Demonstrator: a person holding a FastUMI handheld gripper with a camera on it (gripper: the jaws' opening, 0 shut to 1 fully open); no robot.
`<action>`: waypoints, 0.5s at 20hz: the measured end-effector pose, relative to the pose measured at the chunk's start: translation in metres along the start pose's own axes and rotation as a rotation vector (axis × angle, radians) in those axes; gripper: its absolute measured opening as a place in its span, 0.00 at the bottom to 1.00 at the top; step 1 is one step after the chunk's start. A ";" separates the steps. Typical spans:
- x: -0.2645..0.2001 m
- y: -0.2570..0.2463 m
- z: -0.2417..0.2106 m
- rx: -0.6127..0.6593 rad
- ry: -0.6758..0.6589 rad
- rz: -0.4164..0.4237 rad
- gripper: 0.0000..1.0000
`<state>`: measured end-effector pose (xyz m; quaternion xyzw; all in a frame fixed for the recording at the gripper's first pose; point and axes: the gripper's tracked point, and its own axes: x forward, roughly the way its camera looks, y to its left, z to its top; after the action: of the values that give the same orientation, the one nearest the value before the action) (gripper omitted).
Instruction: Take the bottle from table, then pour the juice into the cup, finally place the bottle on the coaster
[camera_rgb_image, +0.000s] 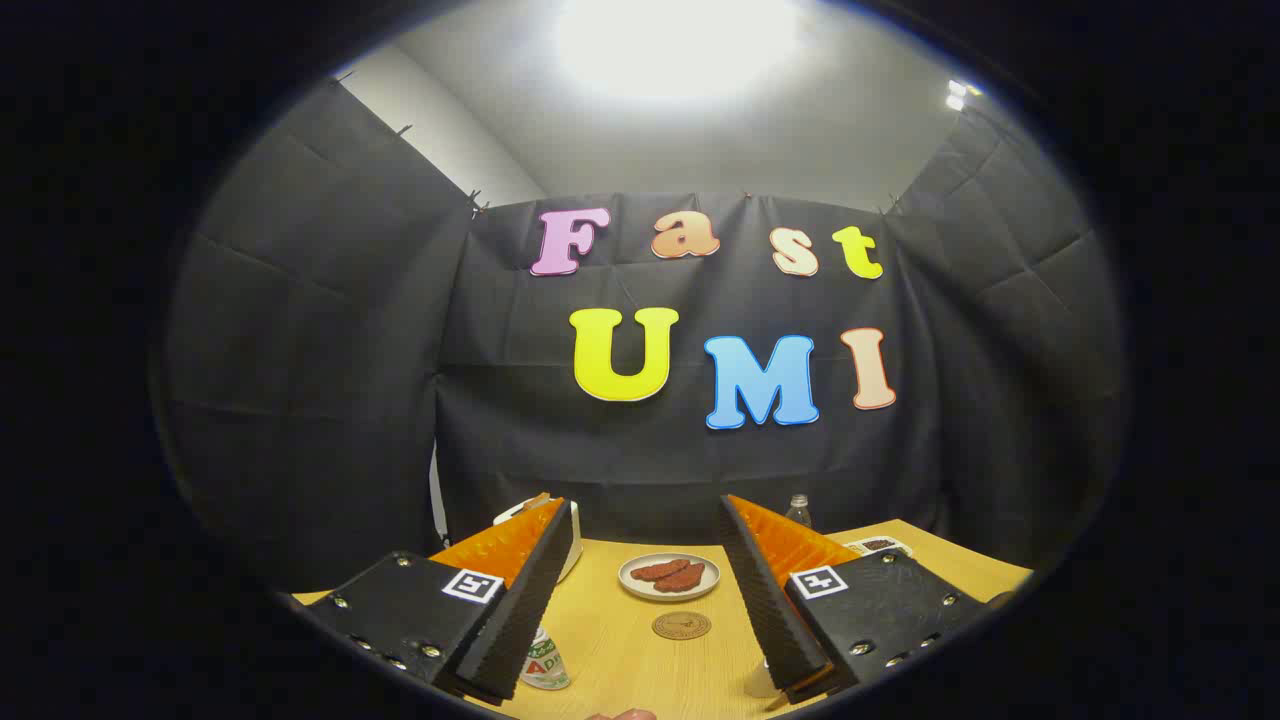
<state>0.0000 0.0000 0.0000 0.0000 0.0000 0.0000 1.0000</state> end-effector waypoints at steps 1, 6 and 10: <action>-0.001 -0.003 -0.001 -0.009 0.001 -0.007 0.89; -0.001 -0.009 -0.005 -0.040 0.013 -0.027 0.89; -0.001 -0.015 -0.008 -0.023 0.017 -0.047 0.89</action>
<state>-0.0010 -0.0151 -0.0078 -0.0116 0.0086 -0.0235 0.9996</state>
